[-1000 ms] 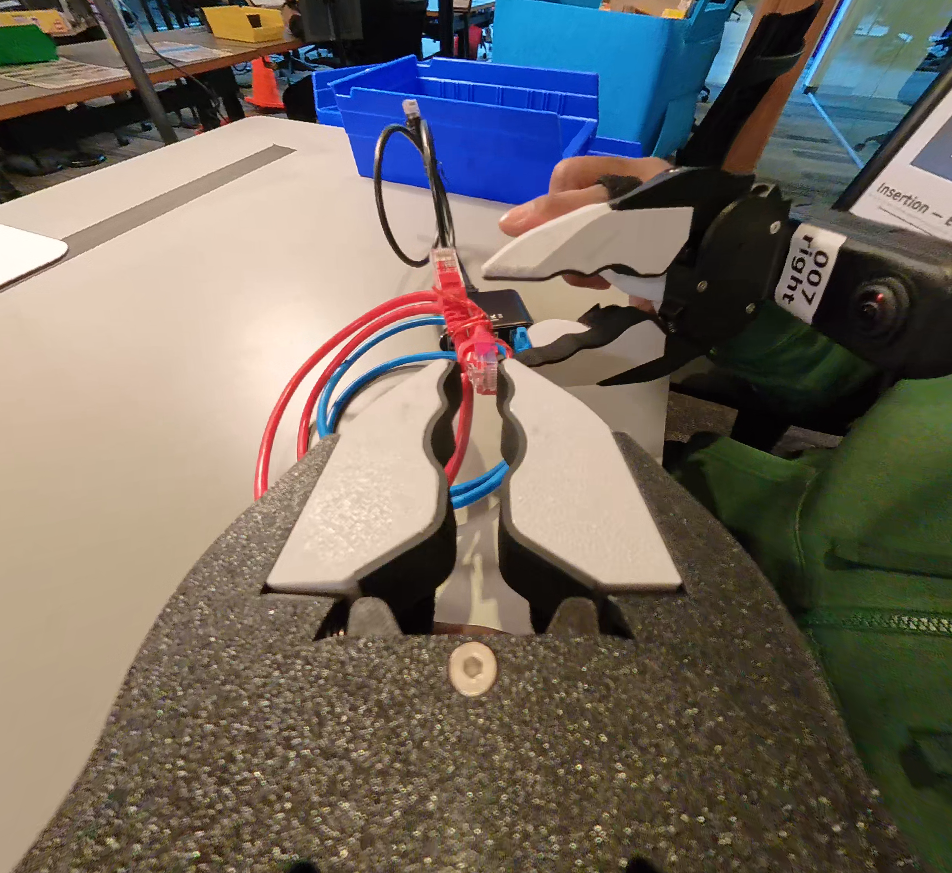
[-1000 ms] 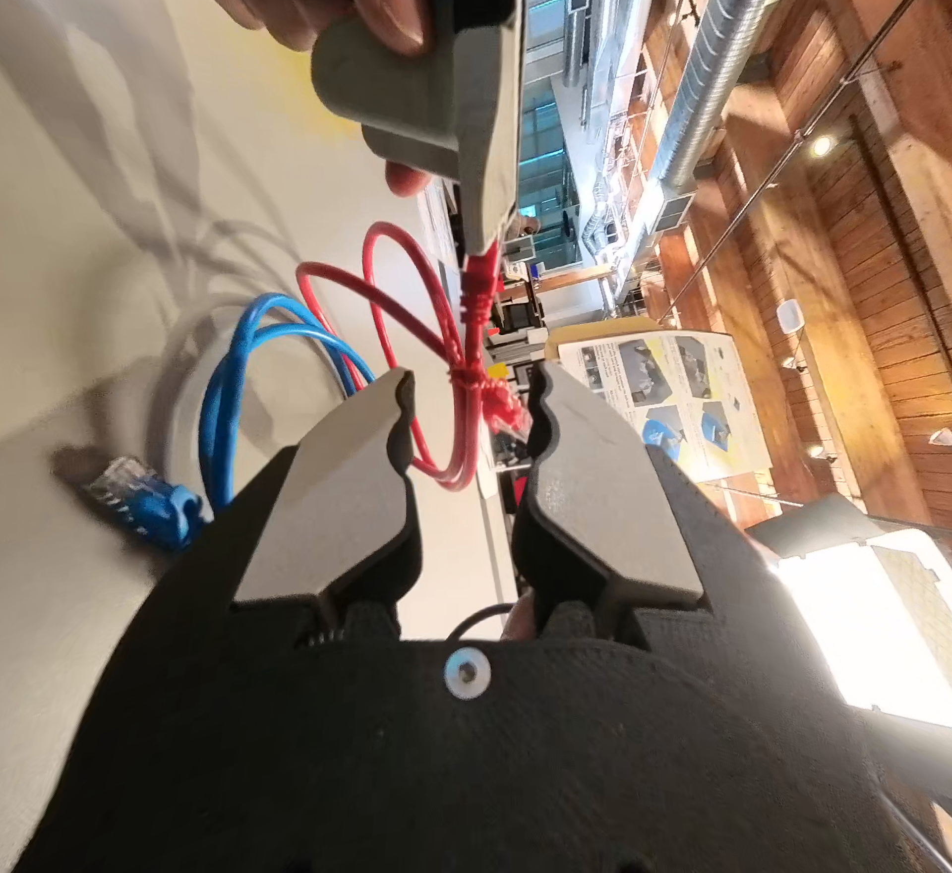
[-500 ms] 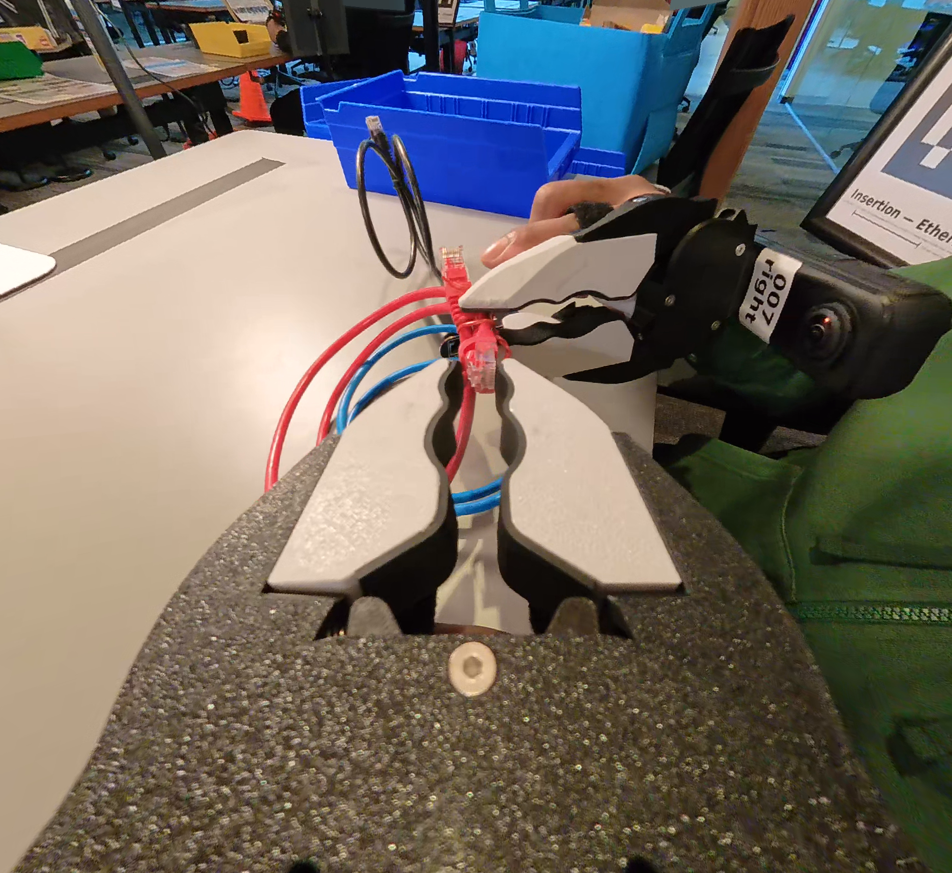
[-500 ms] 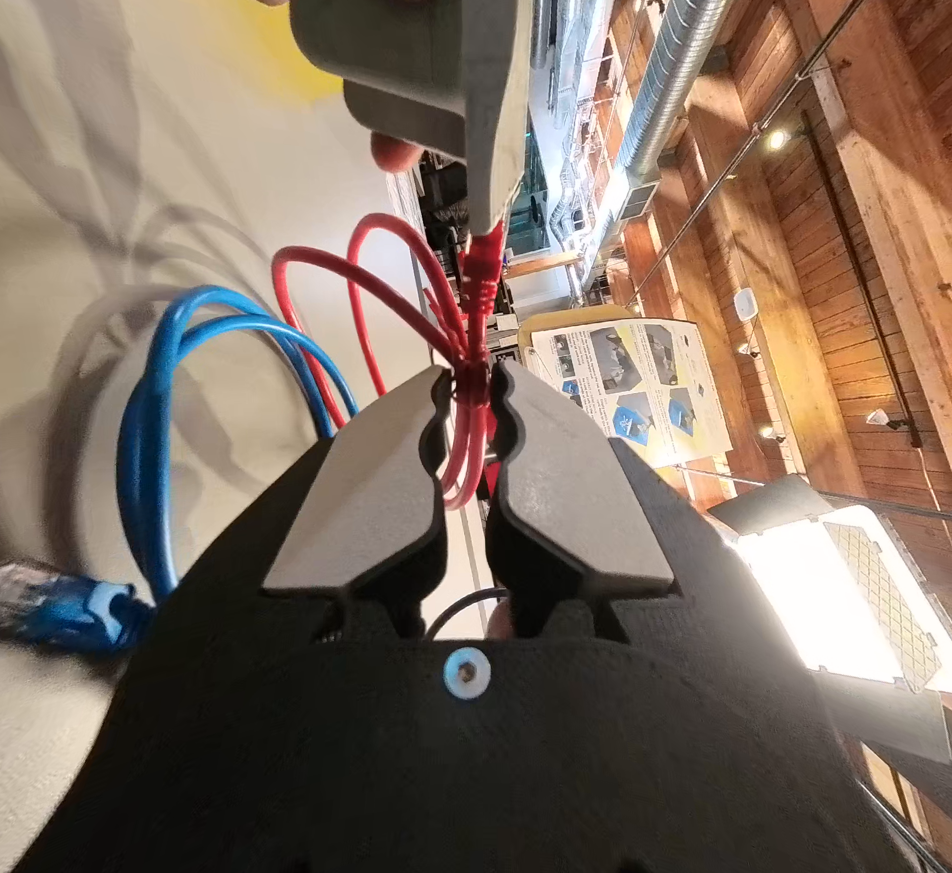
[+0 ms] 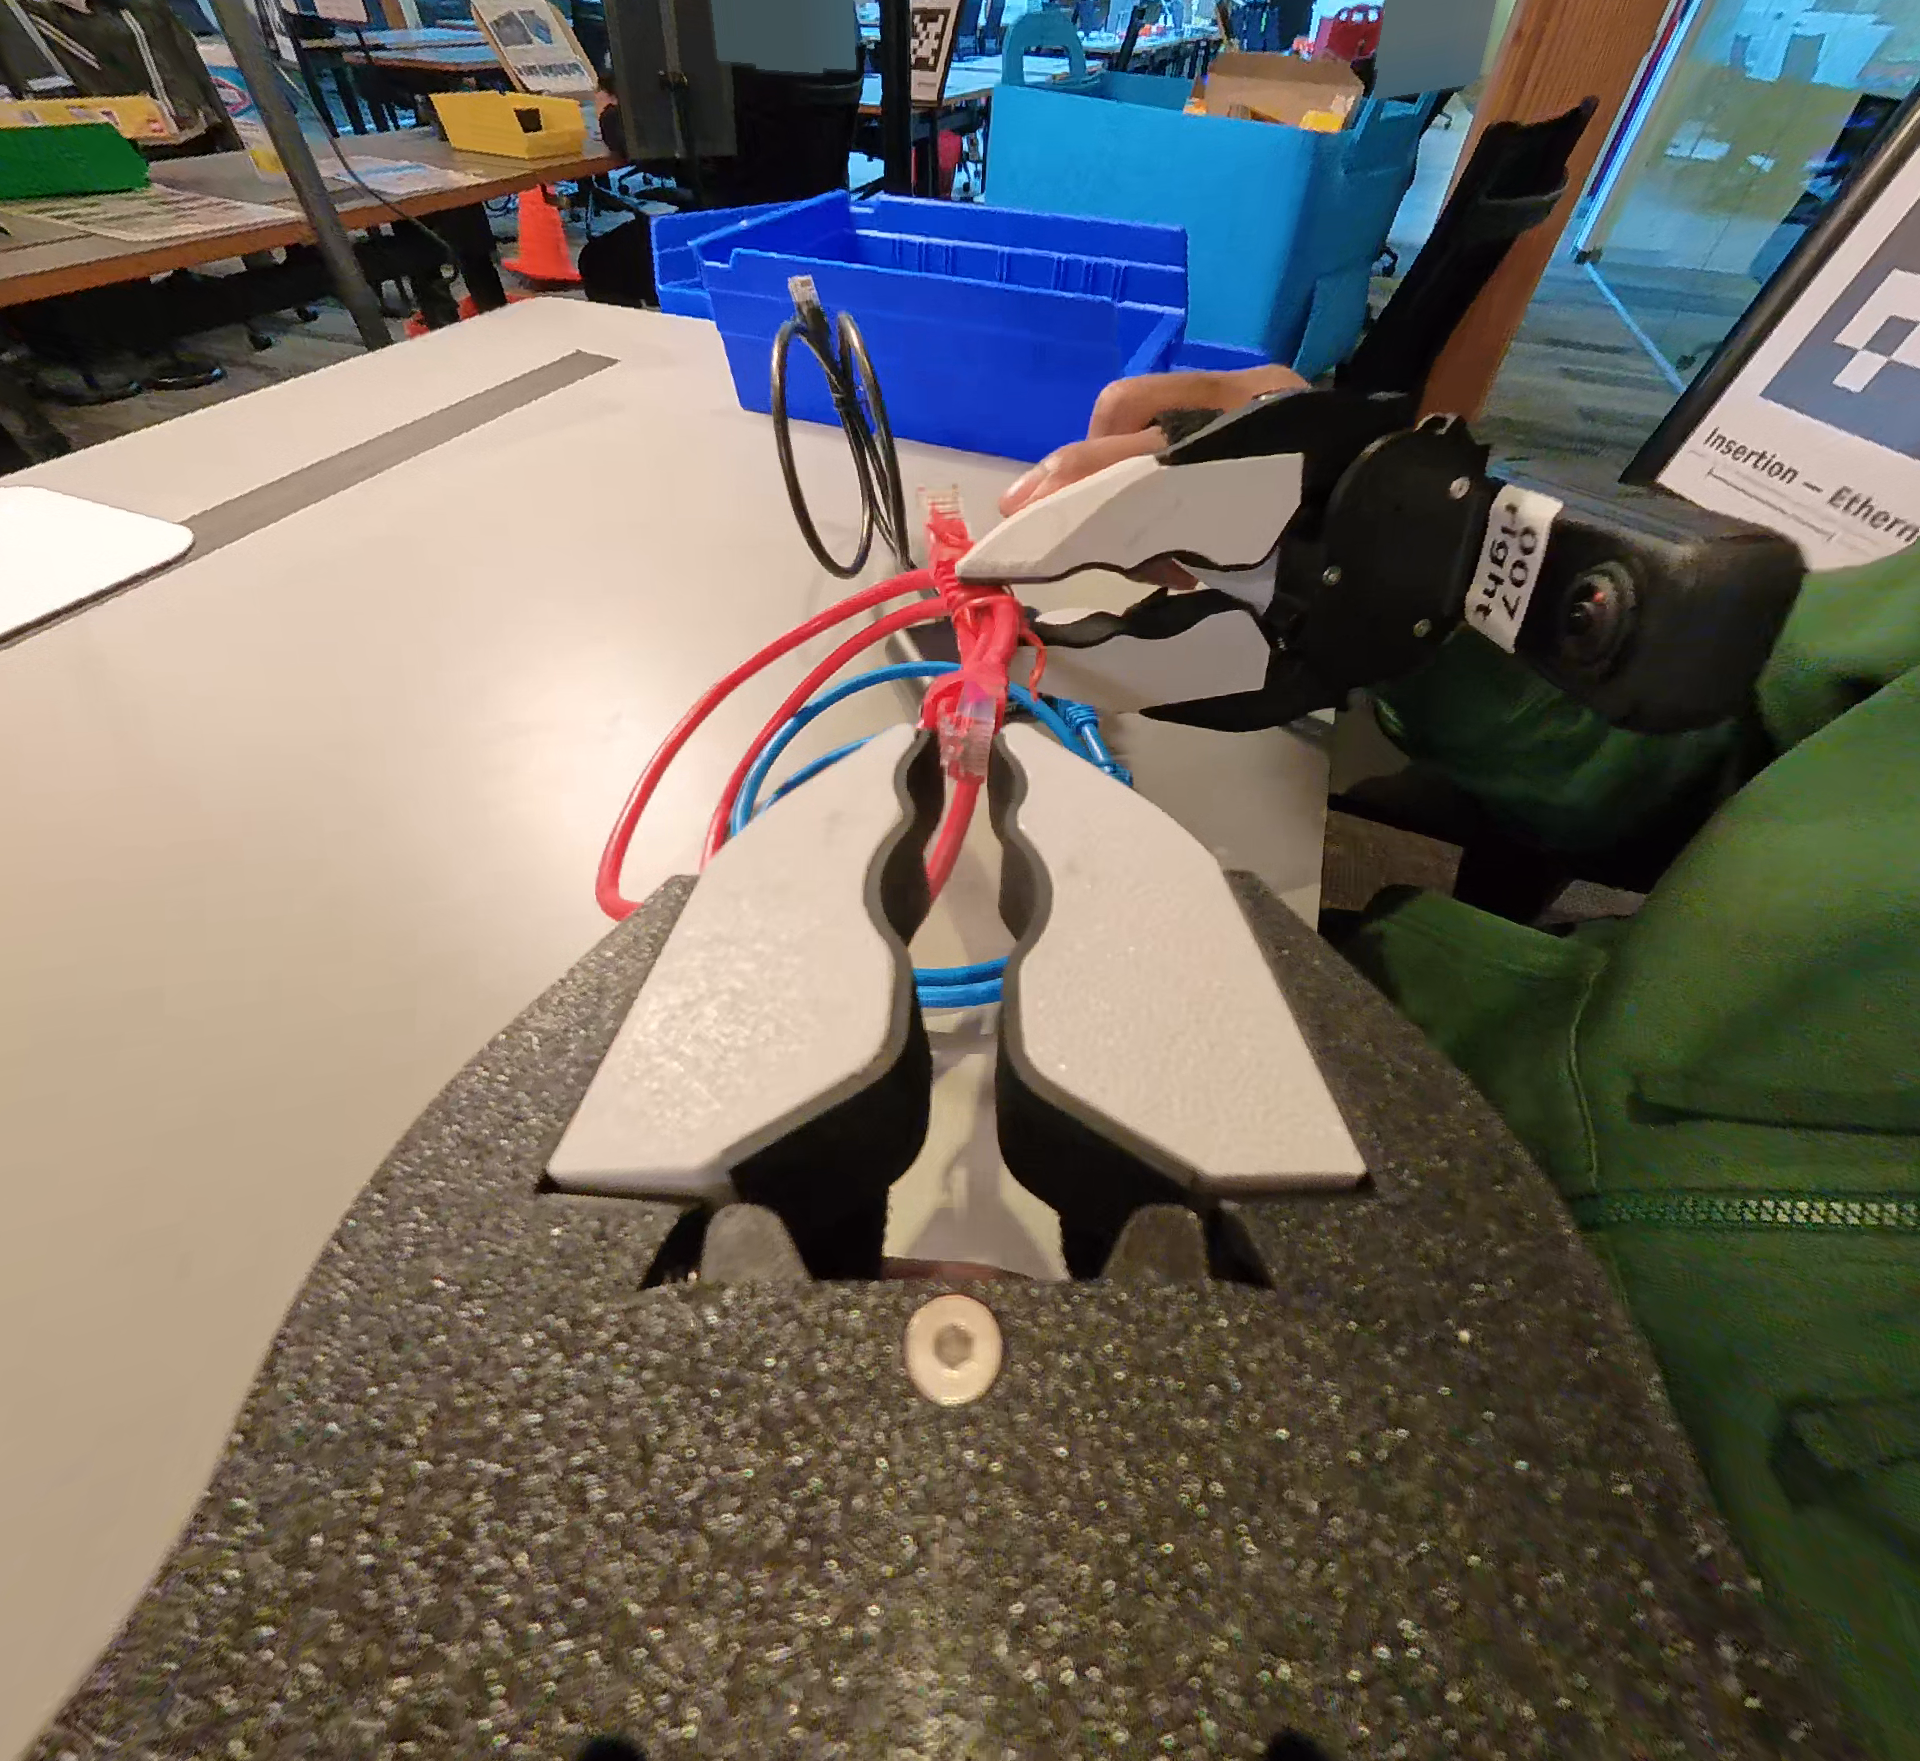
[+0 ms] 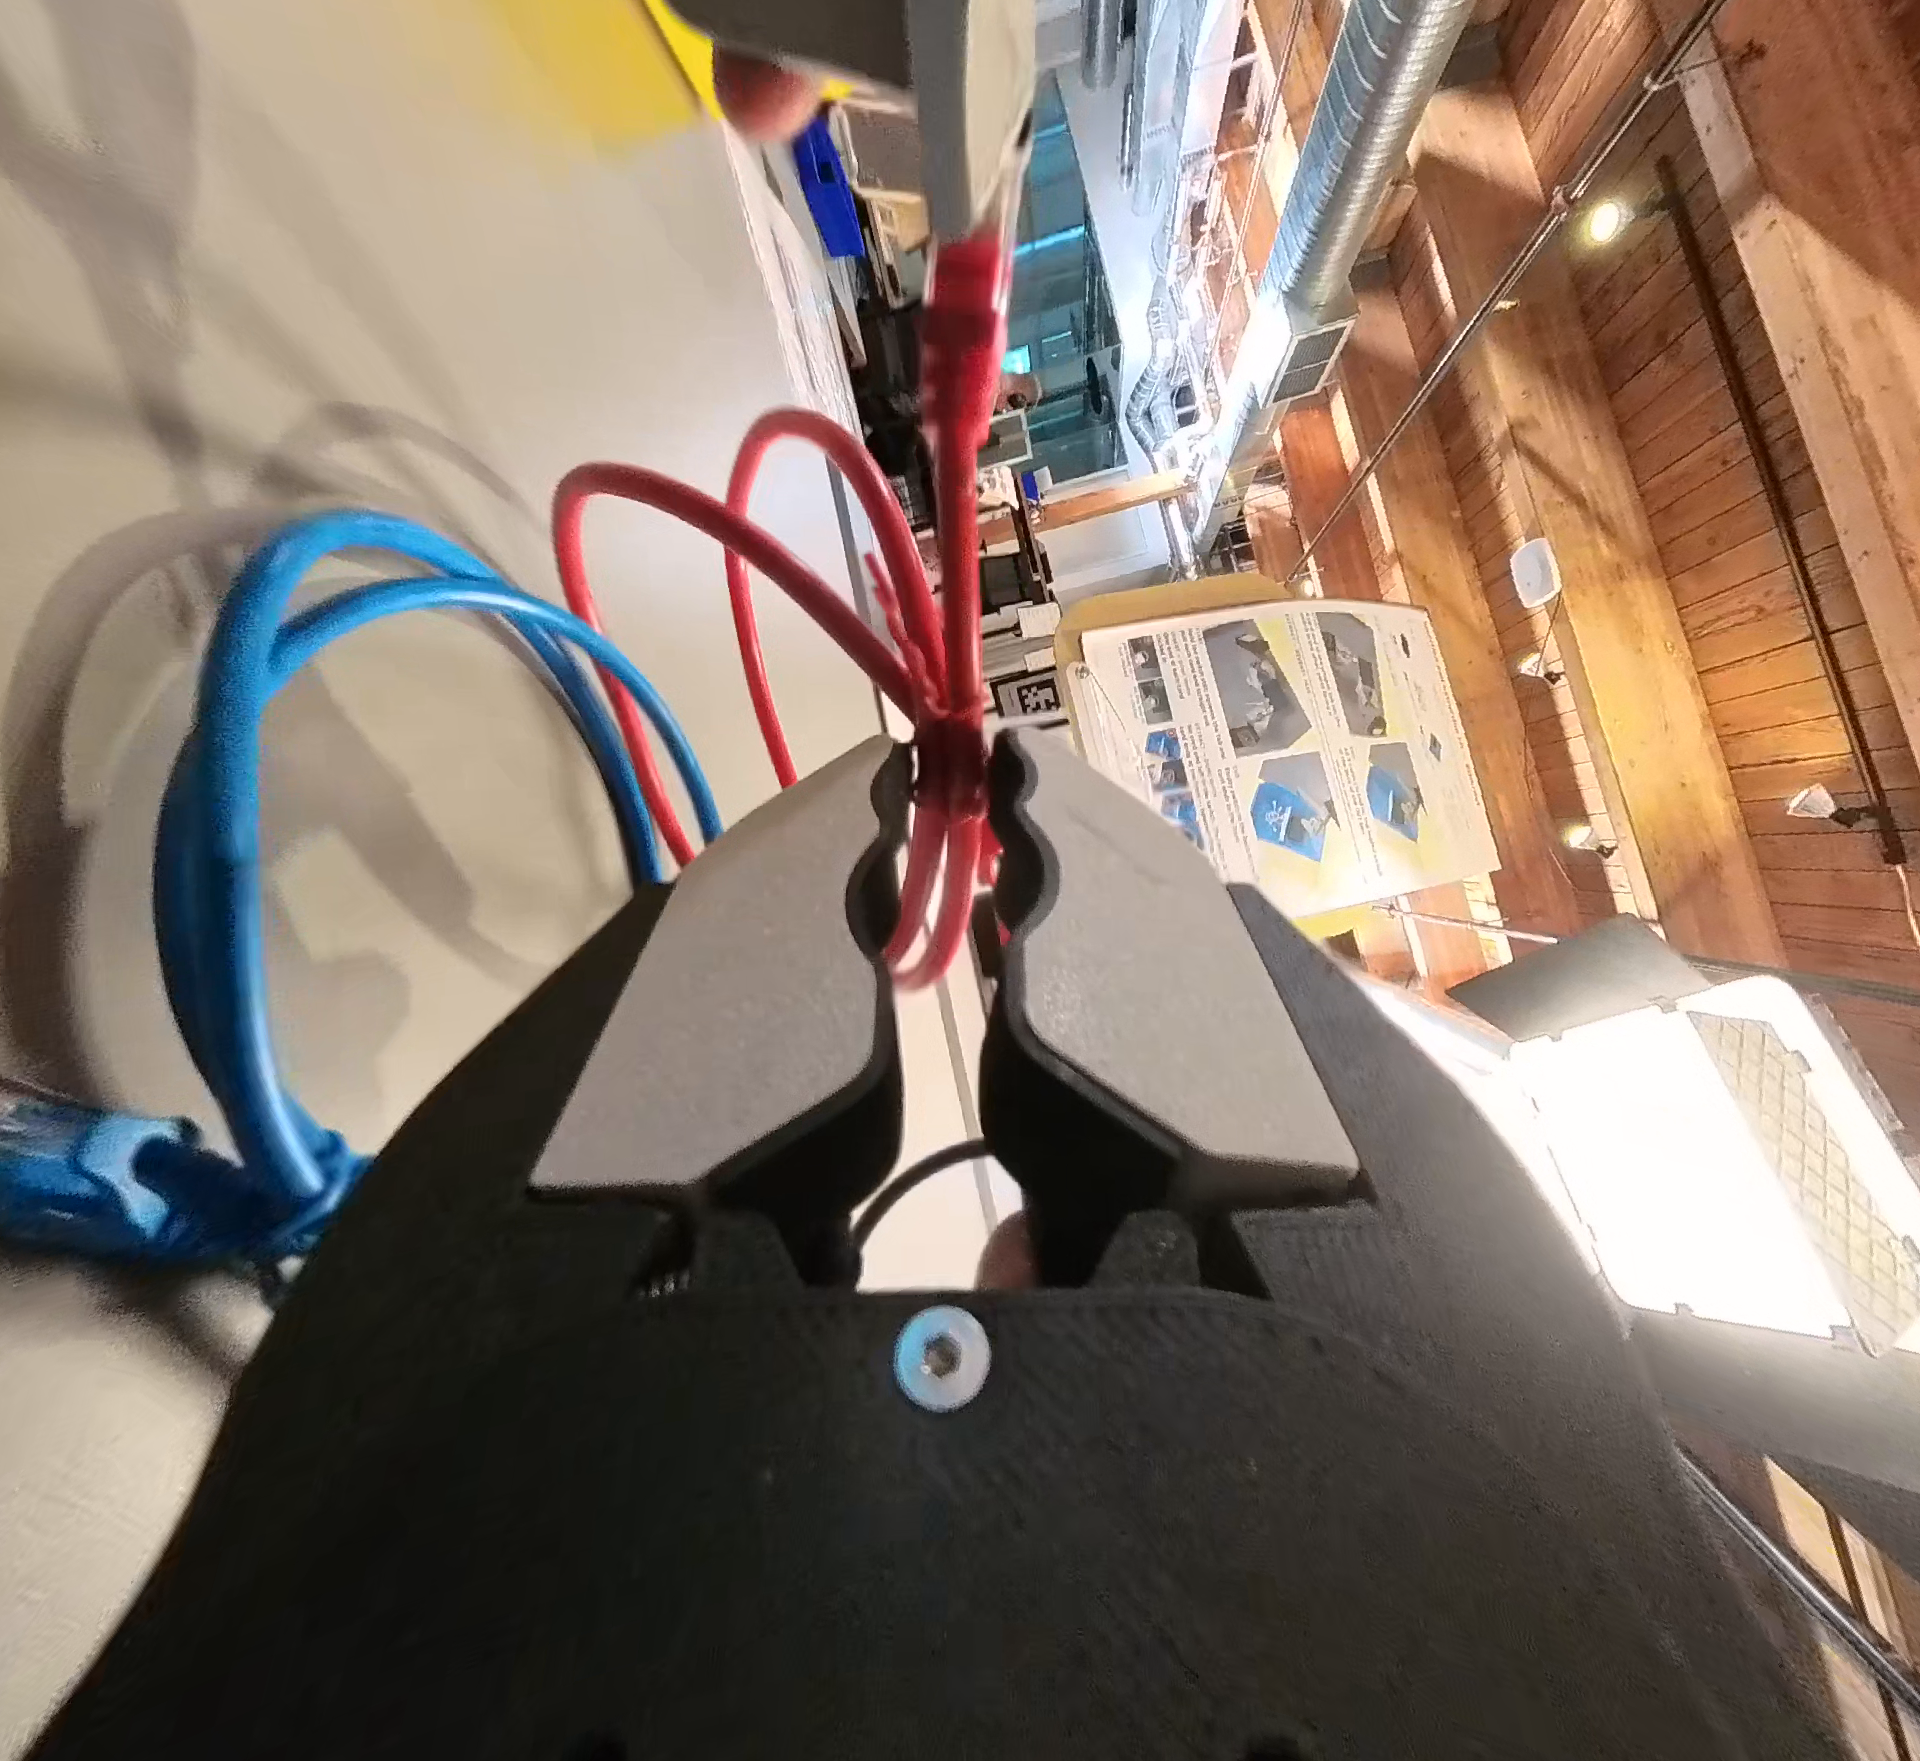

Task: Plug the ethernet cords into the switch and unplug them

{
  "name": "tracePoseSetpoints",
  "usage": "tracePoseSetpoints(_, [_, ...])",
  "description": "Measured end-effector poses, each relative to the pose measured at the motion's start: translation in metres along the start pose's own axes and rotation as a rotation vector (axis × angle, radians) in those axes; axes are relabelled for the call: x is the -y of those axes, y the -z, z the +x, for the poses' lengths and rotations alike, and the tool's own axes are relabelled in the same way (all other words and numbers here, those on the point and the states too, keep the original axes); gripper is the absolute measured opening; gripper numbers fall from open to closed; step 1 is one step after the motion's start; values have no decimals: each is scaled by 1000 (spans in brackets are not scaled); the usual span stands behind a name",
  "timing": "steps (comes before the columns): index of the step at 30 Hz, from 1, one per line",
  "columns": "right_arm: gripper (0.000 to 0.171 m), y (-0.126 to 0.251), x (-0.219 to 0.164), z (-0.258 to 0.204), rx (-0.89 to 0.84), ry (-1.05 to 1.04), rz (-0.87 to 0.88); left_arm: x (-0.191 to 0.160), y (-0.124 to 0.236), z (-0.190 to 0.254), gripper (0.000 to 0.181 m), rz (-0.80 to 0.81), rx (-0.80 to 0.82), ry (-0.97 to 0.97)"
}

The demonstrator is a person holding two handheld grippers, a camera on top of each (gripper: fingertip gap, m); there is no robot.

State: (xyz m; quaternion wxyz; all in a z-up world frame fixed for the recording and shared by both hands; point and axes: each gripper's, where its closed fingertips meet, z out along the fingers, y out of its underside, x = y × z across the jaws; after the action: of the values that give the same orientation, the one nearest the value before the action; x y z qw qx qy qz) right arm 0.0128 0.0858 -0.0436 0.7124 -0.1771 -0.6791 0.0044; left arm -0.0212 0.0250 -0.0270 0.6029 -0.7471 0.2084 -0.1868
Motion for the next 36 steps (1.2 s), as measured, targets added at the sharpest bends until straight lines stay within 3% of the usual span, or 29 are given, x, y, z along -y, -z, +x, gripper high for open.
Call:
tracePoseSetpoints(13, [15,-2,-15,4,-1,-29,-17,11,62,-25,9,106,47,32])
tracePoseSetpoints(19, [17,-4,-23,-4,26,-16,-66,13,53,-18,9,116,27,22])
tracePoseSetpoints(22, [35,0,-25,-12,103,-8,-56,18,50,-15,9,132,22,18])
tracePoseSetpoints(28, [44,7,-9,-3,111,-73,19,18,50,-12,8,132,10,7])
tracePoseSetpoints(36, [57,11,16,-27,243,-110,108,28,40,7,8,149,-34,-35])
